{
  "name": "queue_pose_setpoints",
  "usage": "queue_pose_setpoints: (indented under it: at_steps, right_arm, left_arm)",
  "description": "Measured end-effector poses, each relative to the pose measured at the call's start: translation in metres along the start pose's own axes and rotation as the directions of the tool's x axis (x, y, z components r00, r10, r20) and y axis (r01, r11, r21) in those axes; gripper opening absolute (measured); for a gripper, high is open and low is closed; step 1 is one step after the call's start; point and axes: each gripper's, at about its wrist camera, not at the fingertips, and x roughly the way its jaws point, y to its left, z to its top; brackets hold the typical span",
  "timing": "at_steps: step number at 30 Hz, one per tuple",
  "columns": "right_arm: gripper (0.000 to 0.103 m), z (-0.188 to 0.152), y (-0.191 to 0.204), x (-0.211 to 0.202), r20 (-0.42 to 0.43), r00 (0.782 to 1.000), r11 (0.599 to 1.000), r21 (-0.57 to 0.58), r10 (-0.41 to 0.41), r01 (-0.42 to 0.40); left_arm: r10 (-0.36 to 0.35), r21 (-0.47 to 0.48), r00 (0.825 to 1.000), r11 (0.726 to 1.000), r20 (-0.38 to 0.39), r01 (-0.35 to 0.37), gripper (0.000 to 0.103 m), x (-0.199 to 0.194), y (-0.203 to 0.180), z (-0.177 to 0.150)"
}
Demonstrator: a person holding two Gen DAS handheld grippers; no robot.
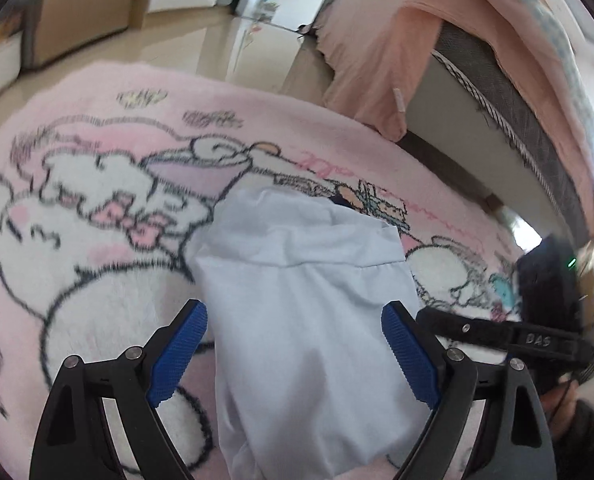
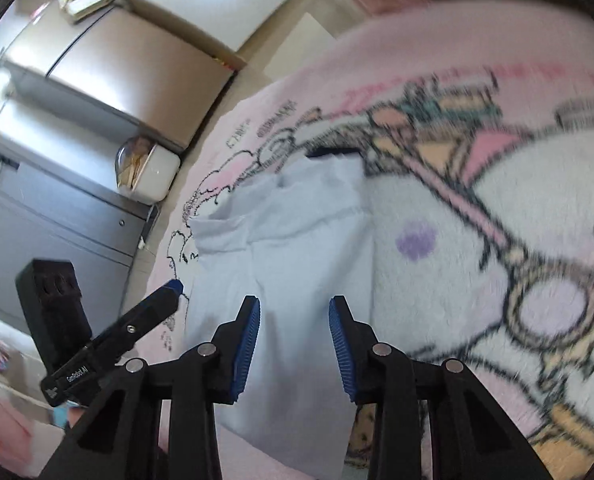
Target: Fold clothes
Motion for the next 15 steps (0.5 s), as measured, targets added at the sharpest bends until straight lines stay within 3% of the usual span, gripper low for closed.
queue_pose_setpoints:
  at_steps: [4, 8, 15]
  right_arm:
    - [0.055, -0.008, -0.033, 0.003, 0.017, 0.994, 0.973, 0.201, 0.109, -0.11]
    - [0.059, -0.01, -0.043, 0.0, 0.023, 0.992, 0.961, 0.248, 0.123, -0.125]
    - [0.069, -0.022, -0.051, 0.006, -0.021, 0.988, 0.944, 0.298, 0.152, -0.139]
  left_arm:
    - [-0.051, -0.11, 0.998, 0.993, -0.047, 0.045, 0.09, 0.006, 0.022, -0.007]
    - [-0.103, -0.177, 0.992, 0.98, -0.077, 0.088, 0.09, 0.009, 0.032, -0.015]
    - [-0.17, -0.213, 0.975, 0.967, -0.143, 0.138, 0.09, 0.019, 0.028, -0.027]
